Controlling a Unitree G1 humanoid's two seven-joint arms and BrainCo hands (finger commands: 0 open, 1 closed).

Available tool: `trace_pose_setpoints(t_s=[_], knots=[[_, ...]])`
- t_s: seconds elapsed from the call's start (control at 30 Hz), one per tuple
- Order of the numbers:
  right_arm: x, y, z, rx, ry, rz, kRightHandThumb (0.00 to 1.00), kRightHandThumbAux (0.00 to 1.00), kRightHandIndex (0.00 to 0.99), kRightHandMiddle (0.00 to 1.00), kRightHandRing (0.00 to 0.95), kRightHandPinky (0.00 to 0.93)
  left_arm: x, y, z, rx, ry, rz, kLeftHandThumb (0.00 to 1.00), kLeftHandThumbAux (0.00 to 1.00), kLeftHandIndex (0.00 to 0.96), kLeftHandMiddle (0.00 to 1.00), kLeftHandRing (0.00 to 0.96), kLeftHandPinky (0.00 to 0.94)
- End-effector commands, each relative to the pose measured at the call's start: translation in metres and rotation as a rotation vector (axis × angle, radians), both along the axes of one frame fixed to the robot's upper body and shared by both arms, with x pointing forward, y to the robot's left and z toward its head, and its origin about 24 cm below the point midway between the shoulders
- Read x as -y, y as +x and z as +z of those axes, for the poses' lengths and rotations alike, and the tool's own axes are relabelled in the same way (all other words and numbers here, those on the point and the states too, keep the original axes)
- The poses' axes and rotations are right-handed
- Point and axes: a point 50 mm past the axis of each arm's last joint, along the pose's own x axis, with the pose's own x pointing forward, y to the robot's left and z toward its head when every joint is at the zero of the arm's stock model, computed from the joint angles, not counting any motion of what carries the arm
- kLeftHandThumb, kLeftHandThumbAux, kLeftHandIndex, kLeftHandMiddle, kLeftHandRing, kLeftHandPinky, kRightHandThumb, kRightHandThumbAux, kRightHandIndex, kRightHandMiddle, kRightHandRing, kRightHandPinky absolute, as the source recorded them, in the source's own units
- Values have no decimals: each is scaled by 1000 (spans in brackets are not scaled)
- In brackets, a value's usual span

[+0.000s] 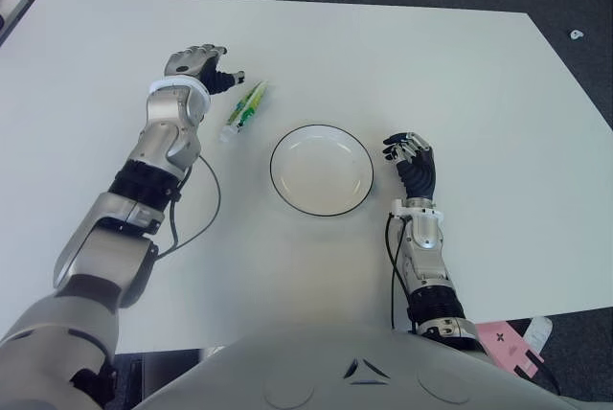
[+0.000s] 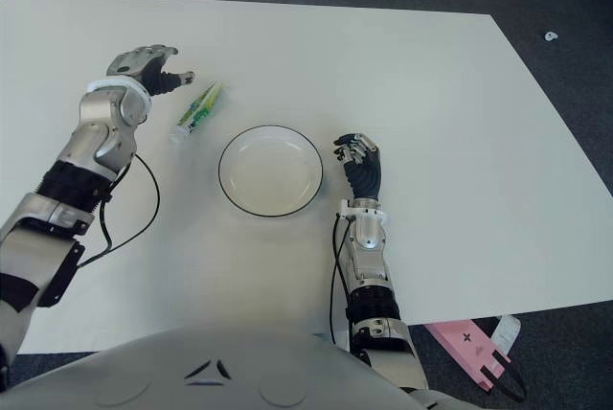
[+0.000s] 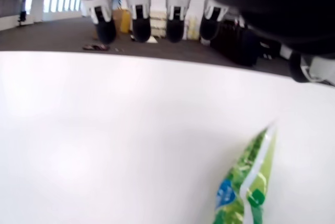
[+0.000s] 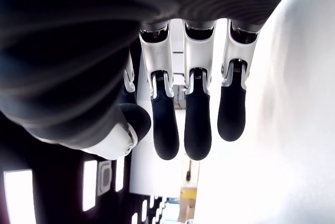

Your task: Put the toothpaste on the table into the plate.

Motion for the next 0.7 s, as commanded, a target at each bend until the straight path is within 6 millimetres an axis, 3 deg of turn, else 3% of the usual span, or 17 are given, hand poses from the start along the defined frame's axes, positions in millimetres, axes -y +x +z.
trace_pose_setpoints(t_s=[0.03,0.7], knots=[[2,-15,-27,-161,8,-26,711,727,428,492,511,506,4,6,-8,-143,25,-66,363,162,0,0,0,0],[2,-16,-28,-128,16,-8,712,726,431,509,526,532,17,15,-46,-559,91,-237,273,243,0,0,0,11]])
